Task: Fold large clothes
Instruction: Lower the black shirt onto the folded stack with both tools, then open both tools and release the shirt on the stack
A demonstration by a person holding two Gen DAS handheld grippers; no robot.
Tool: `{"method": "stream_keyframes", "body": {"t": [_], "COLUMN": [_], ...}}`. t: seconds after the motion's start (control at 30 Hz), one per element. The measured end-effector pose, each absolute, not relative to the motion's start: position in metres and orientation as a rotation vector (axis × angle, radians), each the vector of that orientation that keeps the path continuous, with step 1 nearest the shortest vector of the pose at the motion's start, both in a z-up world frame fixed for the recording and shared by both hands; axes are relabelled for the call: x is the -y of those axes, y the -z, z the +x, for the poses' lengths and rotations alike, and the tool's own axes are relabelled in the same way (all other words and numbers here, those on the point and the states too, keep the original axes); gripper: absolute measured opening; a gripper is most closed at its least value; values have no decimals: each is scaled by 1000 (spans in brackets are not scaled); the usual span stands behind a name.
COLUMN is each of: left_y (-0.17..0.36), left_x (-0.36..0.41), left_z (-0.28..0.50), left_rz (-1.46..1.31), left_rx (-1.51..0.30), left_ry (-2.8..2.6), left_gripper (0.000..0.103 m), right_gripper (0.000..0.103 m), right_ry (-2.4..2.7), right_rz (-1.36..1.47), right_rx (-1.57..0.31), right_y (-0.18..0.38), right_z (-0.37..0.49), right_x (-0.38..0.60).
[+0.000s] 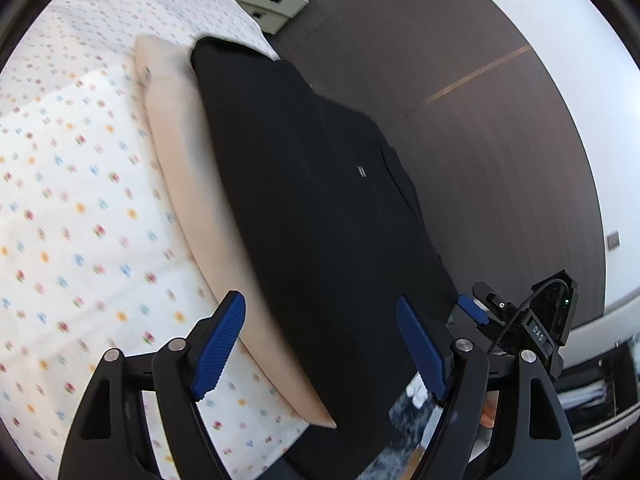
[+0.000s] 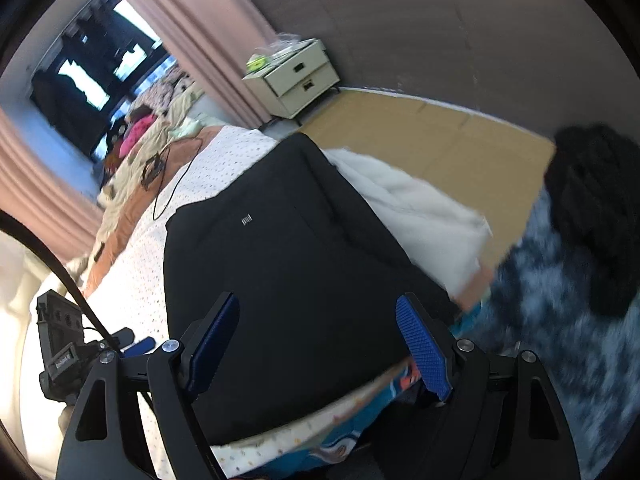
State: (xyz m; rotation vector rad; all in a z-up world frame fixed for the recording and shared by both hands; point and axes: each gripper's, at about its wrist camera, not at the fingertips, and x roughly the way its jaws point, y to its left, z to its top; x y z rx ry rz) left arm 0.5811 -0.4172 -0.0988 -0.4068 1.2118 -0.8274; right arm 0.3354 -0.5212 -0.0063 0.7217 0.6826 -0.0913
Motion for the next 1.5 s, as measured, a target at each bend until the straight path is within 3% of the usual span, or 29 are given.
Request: {"method": "stream_keyframes", "body": {"t": [0.07, 0.23, 0.3, 0.57, 0.63, 0.7, 0.8, 1.17, 1.3, 1.4, 1.43, 1.47, 1.5], "left_y": [106, 115, 119, 118, 121, 120, 130, 107, 89, 71, 67, 61, 57], "left_x": [422, 437, 441, 460, 466, 472, 480, 469, 454, 445, 441, 437, 435], "left_z": [579, 564, 558, 538, 528, 525, 513, 503, 497, 484, 478, 475, 471], "left_rz": [-397, -393, -395, -415, -417, -411, -427, -348, -344, -340, -343, -342, -340], "left_rx": [-1227, -1258, -1277, -1295, -1297, -1307, -1320, -1248, -1221, -1172, -1150, -1137, -1127], "left_ry": [844, 884, 890, 889, 891, 898, 901, 870, 834, 809, 806, 805, 805], "left_gripper": [76, 66, 58, 54, 54, 54, 54, 54, 55, 73, 76, 77, 78], "right_gripper": [80, 64, 52, 52, 43, 19, 9, 10, 11, 13, 16, 32, 65], "right_ry": [55, 11, -4, -20, -11, 1, 26, 89, 97, 83, 80, 79, 77], "right_rz": [786, 864, 924, 1132, 1107, 1069, 1025, 909, 874, 849, 840, 825, 808], "right_rx": [-680, -696, -709, -647, -632, -621, -621, -666, -671, -656, -650, -645, -636], "right_y": [14, 38, 53, 83, 83, 76, 64, 30, 12, 4, 3, 0, -7], "right_z": [331, 330, 333, 336, 334, 337, 345, 346, 328, 317, 312, 311, 306], "right_x": [517, 516, 521, 559, 561, 575, 595, 609, 567, 544, 540, 536, 533]}}
